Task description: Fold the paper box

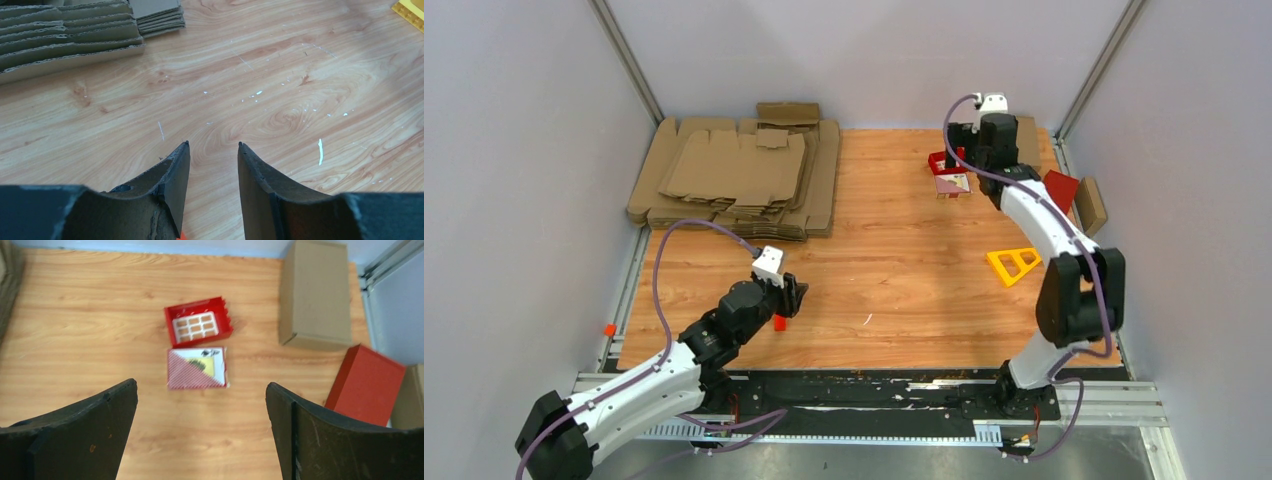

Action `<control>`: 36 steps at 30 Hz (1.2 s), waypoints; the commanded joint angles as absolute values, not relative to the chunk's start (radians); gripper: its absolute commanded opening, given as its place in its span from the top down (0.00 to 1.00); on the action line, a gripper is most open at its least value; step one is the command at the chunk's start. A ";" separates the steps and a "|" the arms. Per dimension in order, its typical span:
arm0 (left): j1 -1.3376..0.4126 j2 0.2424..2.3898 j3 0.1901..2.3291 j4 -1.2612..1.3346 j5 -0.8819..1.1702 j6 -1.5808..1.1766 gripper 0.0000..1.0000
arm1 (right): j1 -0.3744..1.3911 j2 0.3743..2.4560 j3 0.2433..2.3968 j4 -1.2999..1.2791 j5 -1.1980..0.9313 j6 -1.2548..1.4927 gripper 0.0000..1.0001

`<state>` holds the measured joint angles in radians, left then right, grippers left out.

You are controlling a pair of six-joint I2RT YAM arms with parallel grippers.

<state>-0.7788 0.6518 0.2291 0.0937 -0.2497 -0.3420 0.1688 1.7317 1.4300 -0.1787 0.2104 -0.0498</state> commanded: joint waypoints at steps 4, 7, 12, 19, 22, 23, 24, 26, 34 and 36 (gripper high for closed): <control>-0.778 0.641 0.244 0.119 -0.266 -0.325 0.52 | 0.164 1.393 1.100 -0.088 0.069 0.147 0.00; -0.778 0.643 0.241 0.125 -0.266 -0.319 0.52 | 0.164 1.259 0.958 -0.049 0.021 0.203 0.00; -0.778 0.639 0.241 0.128 -0.252 -0.307 0.36 | 0.164 1.066 0.723 0.056 -0.069 0.303 0.00; -0.778 0.592 0.229 0.114 -0.257 -0.311 0.00 | 0.164 0.888 0.515 -0.047 -0.128 0.399 0.00; -0.778 0.574 0.224 0.109 -0.271 -0.314 0.00 | 0.165 0.842 0.453 -0.094 -0.141 0.392 0.00; -0.778 0.570 0.224 0.104 -0.287 -0.316 0.00 | 0.164 0.828 0.433 -0.093 -0.139 0.398 0.00; -0.778 0.567 0.226 0.096 -0.326 -0.318 0.00 | 0.164 0.815 0.413 -0.080 -0.131 0.408 0.00; -0.778 0.563 0.224 0.088 -0.378 -0.321 0.00 | 0.164 0.798 0.380 -0.056 -0.118 0.430 0.00; -0.777 0.547 0.191 0.070 -0.708 -0.401 0.00 | 0.164 0.820 0.346 -0.065 -0.032 0.495 0.00; -0.777 0.531 0.191 0.056 -0.716 -0.408 0.00 | 0.164 0.833 0.358 -0.078 -0.037 0.493 0.00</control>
<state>-0.7788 0.5552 0.1982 0.0704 -0.5438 -0.3542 0.1688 0.8169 0.3428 -0.0792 -0.0658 0.4545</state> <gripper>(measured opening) 0.998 0.998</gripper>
